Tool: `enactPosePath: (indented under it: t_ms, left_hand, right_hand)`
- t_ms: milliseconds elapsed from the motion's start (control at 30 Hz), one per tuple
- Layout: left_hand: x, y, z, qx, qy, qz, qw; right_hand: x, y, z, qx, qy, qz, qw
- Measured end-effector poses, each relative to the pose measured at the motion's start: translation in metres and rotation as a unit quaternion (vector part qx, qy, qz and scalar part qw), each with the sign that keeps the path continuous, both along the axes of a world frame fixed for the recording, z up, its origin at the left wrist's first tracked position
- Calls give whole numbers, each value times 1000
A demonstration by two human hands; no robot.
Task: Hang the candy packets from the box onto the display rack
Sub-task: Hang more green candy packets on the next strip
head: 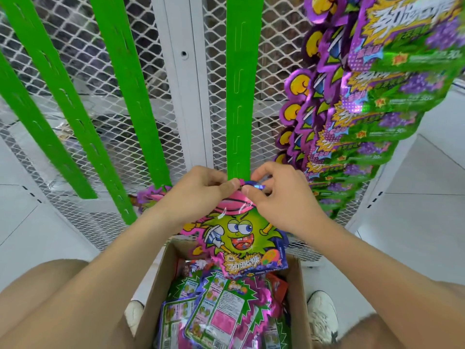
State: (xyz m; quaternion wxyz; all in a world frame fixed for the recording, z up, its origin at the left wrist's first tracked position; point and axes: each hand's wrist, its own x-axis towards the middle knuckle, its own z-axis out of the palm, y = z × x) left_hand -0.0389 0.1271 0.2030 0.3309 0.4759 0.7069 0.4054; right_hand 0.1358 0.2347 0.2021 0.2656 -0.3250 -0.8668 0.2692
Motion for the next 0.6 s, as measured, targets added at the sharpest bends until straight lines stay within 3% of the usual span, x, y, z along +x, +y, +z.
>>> enactPosePath:
  t_ms: [200, 300, 600]
  left_hand:
    - [-2, 2, 7, -44, -27, 78, 996]
    - [-4, -2, 8, -56, -63, 44, 995]
    - [5, -3, 12, -23, 1, 44, 999]
  right_hand:
    - [6, -16, -3, 18, 85, 19, 996]
    - [8, -15, 1, 41, 121, 9, 992]
    - [7, -18, -18, 81, 55, 12, 995]
